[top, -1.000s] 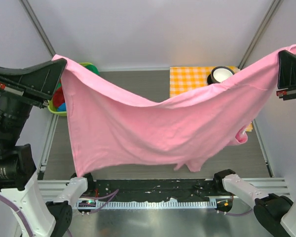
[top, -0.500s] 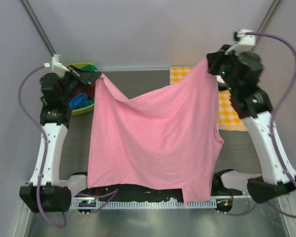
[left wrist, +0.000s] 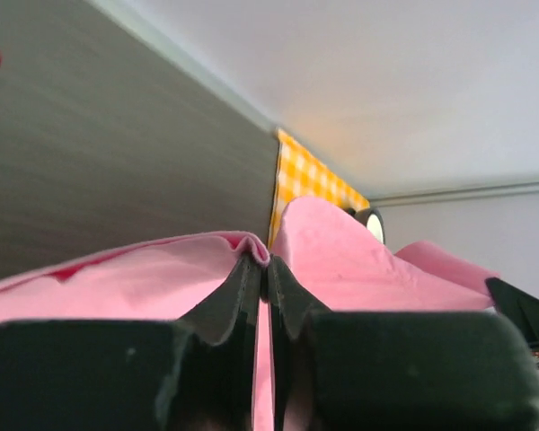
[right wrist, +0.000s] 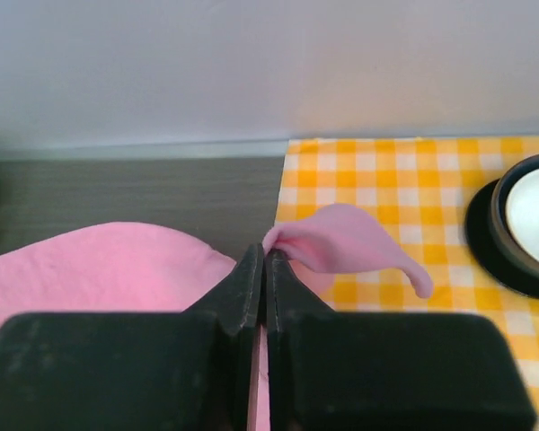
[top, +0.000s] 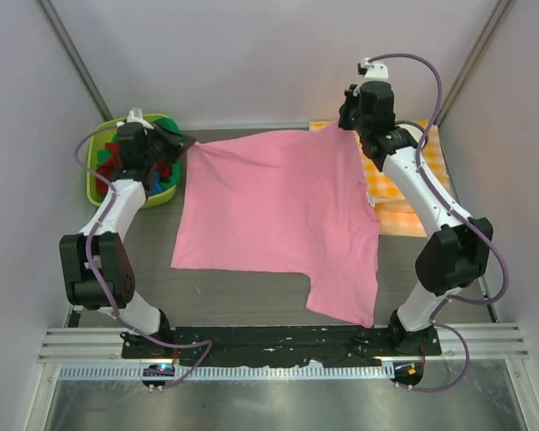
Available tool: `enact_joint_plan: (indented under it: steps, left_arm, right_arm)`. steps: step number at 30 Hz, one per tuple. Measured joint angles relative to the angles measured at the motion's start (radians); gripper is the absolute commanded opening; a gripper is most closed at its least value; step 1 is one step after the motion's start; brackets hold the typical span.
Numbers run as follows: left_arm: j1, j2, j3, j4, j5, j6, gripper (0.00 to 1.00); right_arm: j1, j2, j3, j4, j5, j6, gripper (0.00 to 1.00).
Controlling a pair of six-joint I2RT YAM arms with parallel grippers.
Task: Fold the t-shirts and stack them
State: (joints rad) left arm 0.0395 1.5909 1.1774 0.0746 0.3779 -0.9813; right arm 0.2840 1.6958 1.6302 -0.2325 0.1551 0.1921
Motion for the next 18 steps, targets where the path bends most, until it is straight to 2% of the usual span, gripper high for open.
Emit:
enact_joint_plan:
  steps: [1, 2, 3, 10, 14, 18]
  left_arm:
    - [-0.002, 0.000, 0.025, 0.013, -0.005, 0.005, 0.71]
    - [-0.005, 0.000, 0.039, 0.021, -0.013, 0.018, 0.99]
    - [-0.009, 0.000, 0.049, 0.031, -0.023, 0.026, 1.00]
    - [-0.018, 0.026, 0.008, 0.004, -0.114, 0.029, 1.00]
    - [-0.022, 0.030, -0.045, -0.037, -0.151, 0.027, 1.00]
    - [-0.060, 0.005, -0.094, -0.061, -0.178, 0.028, 1.00]
  right_arm:
    - [0.000, -0.001, 0.011, 0.020, 0.013, -0.003, 0.65]
    - [0.000, -0.002, 0.015, 0.035, 0.027, 0.000, 0.88]
    - [0.000, -0.003, 0.015, 0.048, 0.044, 0.006, 0.98]
    - [0.000, 0.109, 0.001, 0.005, 0.216, 0.025, 0.98]
    - [-0.001, 0.127, -0.085, -0.069, 0.245, 0.044, 0.99]
    - [-0.002, 0.104, -0.098, -0.143, 0.254, 0.057, 0.99]
